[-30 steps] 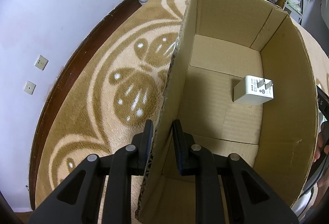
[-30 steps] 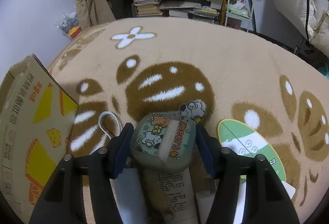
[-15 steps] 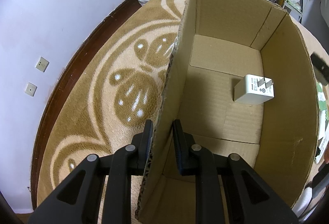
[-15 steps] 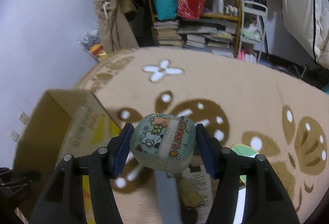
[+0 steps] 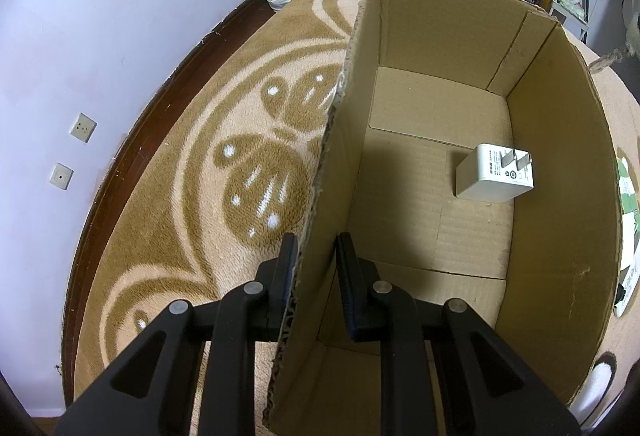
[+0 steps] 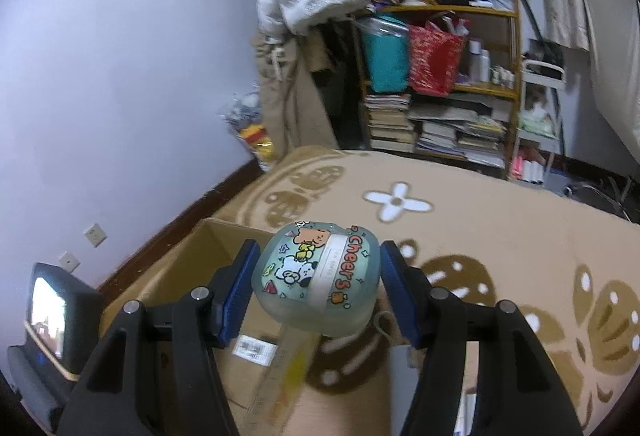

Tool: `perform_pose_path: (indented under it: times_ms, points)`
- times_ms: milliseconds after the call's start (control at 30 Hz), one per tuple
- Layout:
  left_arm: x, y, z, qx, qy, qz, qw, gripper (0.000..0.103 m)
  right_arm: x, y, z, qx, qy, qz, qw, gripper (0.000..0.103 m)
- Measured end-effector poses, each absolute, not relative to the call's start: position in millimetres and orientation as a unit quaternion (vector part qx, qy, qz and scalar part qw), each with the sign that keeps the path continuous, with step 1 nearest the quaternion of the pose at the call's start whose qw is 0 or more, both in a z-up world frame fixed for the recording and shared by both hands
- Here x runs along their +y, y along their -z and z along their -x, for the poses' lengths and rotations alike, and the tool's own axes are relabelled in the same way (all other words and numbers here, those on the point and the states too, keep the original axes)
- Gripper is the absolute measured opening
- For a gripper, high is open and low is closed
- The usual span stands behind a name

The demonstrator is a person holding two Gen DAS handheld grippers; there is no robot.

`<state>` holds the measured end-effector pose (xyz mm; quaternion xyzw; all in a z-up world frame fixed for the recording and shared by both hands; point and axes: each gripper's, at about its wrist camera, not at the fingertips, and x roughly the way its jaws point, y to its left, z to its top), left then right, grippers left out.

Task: Organize rigid objects
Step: 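Lower the green case into the box beside the charger and release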

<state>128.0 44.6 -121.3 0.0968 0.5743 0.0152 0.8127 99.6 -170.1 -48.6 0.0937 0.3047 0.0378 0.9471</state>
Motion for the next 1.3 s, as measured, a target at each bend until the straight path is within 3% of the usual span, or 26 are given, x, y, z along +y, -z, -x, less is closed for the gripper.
perform_pose_path:
  times_ms: [800,1300]
  points:
    - [40,123,-126,0.562,-0.017,-0.130,0.817,0.019,-122,43,-79,0.293,-0.124,-0.082,0.944,0.065]
    - [39,124,-126,0.562,-0.017,-0.128,0.817,0.019,-120,78,-93,0.350,-0.113,-0.080,0.926,0.065]
